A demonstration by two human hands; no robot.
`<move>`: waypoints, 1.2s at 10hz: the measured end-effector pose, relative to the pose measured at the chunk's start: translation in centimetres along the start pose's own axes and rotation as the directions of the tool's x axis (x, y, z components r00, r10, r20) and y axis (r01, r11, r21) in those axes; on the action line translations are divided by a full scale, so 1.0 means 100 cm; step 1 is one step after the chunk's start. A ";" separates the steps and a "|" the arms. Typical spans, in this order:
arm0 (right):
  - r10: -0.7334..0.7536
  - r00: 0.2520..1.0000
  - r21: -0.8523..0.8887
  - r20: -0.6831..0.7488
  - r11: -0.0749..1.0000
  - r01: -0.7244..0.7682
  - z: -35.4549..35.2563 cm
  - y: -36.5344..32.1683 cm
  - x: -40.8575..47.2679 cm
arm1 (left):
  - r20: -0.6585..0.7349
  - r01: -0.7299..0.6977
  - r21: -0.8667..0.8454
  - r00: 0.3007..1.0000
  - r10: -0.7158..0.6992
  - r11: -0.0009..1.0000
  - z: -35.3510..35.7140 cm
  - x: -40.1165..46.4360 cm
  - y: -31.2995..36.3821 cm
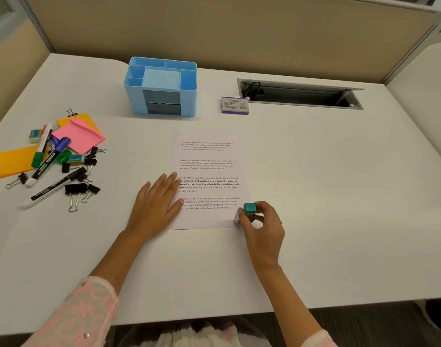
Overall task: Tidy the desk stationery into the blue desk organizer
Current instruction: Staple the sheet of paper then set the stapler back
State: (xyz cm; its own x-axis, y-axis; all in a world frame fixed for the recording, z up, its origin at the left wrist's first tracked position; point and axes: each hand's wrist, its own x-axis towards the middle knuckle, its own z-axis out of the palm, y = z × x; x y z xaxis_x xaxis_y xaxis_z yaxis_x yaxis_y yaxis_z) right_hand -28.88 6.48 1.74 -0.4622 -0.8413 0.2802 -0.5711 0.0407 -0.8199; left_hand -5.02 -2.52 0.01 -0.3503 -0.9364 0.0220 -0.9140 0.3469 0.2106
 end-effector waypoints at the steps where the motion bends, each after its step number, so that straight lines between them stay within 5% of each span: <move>1: -0.003 1.000 -0.002 0.007 1.000 0.003 0.001 0.002 -0.001 | -0.002 0.000 -0.007 1.000 0.000 1.000 0.000 0.000 0.000; 12: -0.056 0.998 -0.050 -0.034 0.997 0.054 0.007 0.001 -0.010 | -0.008 0.003 0.013 1.000 -0.003 1.000 0.003 0.001 -0.001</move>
State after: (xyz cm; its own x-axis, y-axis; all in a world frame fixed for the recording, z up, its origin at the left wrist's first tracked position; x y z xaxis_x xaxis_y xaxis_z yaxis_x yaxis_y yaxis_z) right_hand -28.02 6.99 1.02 -0.4523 -0.8236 0.3421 -0.6282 0.0219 -0.7778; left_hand -5.01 -2.60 -0.28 -0.3463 -0.9377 0.0290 -0.9176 0.3450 0.1976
